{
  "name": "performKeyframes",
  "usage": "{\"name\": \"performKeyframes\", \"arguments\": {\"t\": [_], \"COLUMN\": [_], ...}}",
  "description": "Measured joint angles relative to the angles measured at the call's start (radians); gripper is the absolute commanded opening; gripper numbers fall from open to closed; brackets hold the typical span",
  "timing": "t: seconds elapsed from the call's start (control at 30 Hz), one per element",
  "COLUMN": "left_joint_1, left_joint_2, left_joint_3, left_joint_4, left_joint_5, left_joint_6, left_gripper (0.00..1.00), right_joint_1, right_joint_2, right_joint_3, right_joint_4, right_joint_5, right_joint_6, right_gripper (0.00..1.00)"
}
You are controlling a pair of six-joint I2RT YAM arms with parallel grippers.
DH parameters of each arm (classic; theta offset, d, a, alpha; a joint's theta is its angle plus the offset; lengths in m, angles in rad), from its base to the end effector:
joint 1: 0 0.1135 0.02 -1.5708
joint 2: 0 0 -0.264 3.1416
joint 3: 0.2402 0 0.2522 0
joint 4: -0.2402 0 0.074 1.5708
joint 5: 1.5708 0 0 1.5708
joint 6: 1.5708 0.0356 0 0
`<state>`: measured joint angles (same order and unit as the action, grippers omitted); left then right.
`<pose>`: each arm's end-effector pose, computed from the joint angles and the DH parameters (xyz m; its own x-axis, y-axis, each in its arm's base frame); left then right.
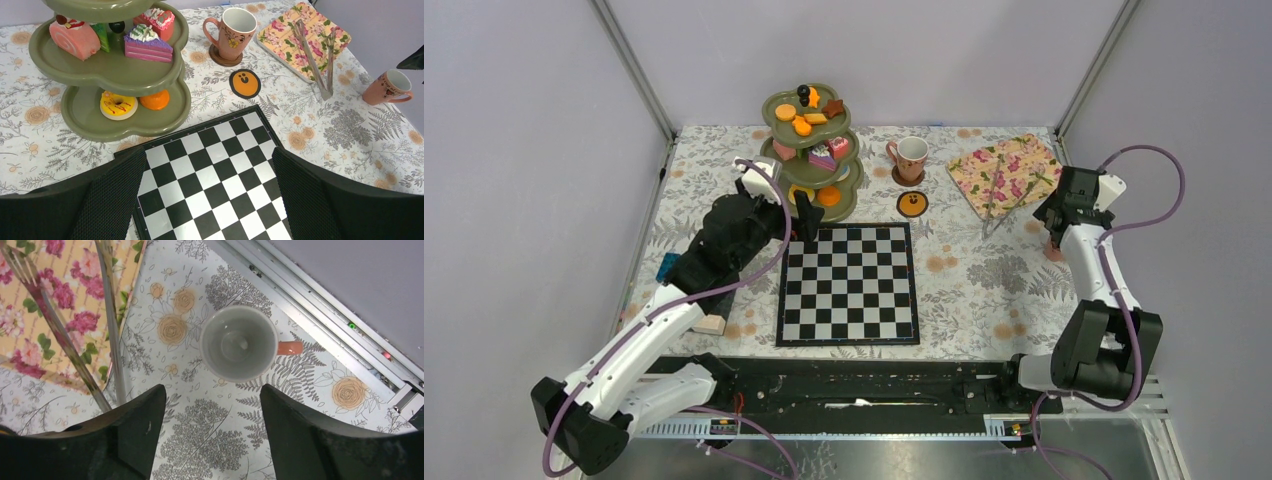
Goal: Serve the afternoon tea
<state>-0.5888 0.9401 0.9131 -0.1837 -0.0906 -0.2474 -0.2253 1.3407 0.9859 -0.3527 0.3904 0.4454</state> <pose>0.1829 -0.1183 0.3572 -0.2860 -0.1022 -0.9527 0.4223 0.8791 -0.2211 0.2812 -0.0783 0.2722 -0.3612 0.4915 -0.7924 0.7138 0.6926 0.1042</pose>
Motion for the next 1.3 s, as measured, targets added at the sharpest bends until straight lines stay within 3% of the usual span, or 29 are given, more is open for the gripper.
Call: {"name": "performKeyframes", "arguments": {"t": [0.27,0.57,0.67,0.8,0.93,1.3], "left_joint_1": [0.000,0.000,0.000,0.000,0.000,0.000], "left_joint_2": [0.016,0.011,0.010,0.011,0.013,0.032], "left_joint_3": [0.045,0.094,0.109,0.134,0.147,0.139], "left_joint_4": [-0.018,-0.049,-0.057,-0.063,-0.060,-0.064], "left_joint_5": [0.012,0.047,0.053,0.058,0.061,0.060], "left_joint_6": [-0.021,-0.068,-0.072,-0.072,-0.072,-0.068], "left_gripper": [0.99,0.99,0.99,0.99,0.99,0.99], "right_joint_1": [0.000,0.000,0.000,0.000,-0.001,0.026], "right_joint_2": [0.136,0.280,0.288,0.298,0.300,0.215], "right_joint_3": [0.027,0.047,0.053,0.071,0.078,0.068], "right_joint_4": [0.014,0.026,0.025,0.025,0.018,-0.033], "right_joint_5": [0.035,0.034,0.034,0.031,-0.011,-0.150], "right_joint_6": [-0.002,-0.013,-0.023,-0.048,-0.061,-0.091], "right_gripper": [0.68,0.47,0.38,0.14,0.00,0.00]}}
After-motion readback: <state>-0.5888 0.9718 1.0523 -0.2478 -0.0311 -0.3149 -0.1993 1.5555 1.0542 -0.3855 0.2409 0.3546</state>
